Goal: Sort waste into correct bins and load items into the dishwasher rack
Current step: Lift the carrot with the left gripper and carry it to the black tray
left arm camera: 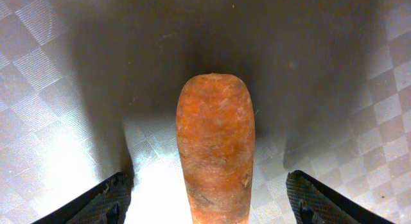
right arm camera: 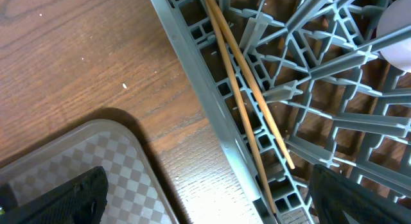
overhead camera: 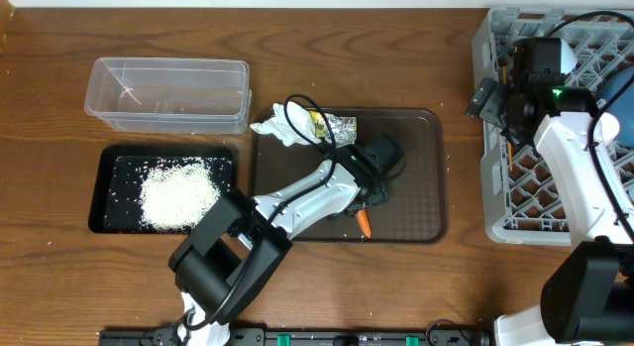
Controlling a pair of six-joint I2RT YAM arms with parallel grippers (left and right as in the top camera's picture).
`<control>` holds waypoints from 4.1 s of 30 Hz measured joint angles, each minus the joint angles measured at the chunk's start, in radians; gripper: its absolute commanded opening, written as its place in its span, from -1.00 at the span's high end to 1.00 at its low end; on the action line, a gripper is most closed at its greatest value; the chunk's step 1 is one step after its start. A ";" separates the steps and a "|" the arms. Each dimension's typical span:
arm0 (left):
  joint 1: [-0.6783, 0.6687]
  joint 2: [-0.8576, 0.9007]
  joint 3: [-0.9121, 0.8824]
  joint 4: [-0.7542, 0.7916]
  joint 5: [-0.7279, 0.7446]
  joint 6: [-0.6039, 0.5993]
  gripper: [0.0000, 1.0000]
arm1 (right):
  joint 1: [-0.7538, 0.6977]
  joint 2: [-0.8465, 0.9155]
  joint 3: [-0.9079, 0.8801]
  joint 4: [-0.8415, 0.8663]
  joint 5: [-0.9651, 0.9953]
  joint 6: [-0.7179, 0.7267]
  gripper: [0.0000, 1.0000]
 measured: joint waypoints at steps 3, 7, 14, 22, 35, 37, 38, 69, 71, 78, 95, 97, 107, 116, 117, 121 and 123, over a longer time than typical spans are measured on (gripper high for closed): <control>-0.003 0.007 0.009 -0.011 -0.008 0.014 -0.62 | 0.000 0.000 0.000 0.000 0.000 0.000 -0.99; -0.003 0.009 0.010 -0.024 -0.032 0.035 -0.57 | 0.000 0.000 0.000 0.000 0.000 0.000 -0.99; -0.003 0.014 0.010 -0.048 -0.073 0.077 -0.54 | 0.000 0.000 0.000 0.000 0.000 0.000 -0.99; -0.003 0.016 0.010 -0.064 -0.093 0.105 -0.19 | 0.000 0.000 0.000 0.000 0.000 0.000 -0.98; -0.002 0.016 0.014 -0.118 -0.096 0.102 0.10 | 0.000 0.000 0.000 0.000 0.000 0.000 -0.98; -0.002 0.014 0.014 -0.122 -0.085 0.099 0.13 | 0.000 0.000 0.000 0.000 0.000 0.000 -0.99; -0.002 0.013 0.014 -0.123 -0.078 0.095 0.13 | 0.000 0.000 0.000 0.000 0.000 0.000 -0.99; 0.094 0.005 0.014 -0.220 -0.010 0.034 0.50 | 0.000 0.000 0.000 0.000 0.000 0.000 -0.98; 0.123 -0.001 0.014 -0.232 -0.010 0.045 0.56 | 0.000 0.000 0.000 0.000 0.000 0.000 -0.99; 0.218 -0.085 0.013 -0.258 -0.017 0.077 0.61 | 0.000 0.000 0.000 0.000 0.000 0.000 -0.99; 0.601 -0.407 0.013 -0.362 -0.019 0.168 0.60 | 0.000 0.000 0.000 0.000 0.000 0.000 -0.99; 0.691 -0.422 0.013 -0.386 -0.022 0.174 0.57 | 0.000 0.000 0.000 0.000 0.000 0.000 -0.98; 0.992 -0.384 -0.016 -0.398 -0.032 0.200 0.52 | 0.000 0.000 0.000 0.000 0.000 0.000 -0.97; 1.040 -0.284 -0.057 -0.338 -0.032 0.201 0.51 | 0.000 0.000 0.000 0.000 0.000 0.000 -0.98; 1.040 -0.267 -0.058 -0.328 -0.032 0.202 0.50 | 0.000 0.000 0.000 0.000 0.000 0.000 -0.98; 1.040 -0.206 -0.066 -0.302 -0.032 0.204 0.42 | 0.000 0.000 0.000 0.000 0.000 0.000 -0.98; 1.040 -0.188 -0.068 -0.296 -0.032 0.204 0.42 | 0.000 0.000 0.000 0.000 0.000 0.000 -0.98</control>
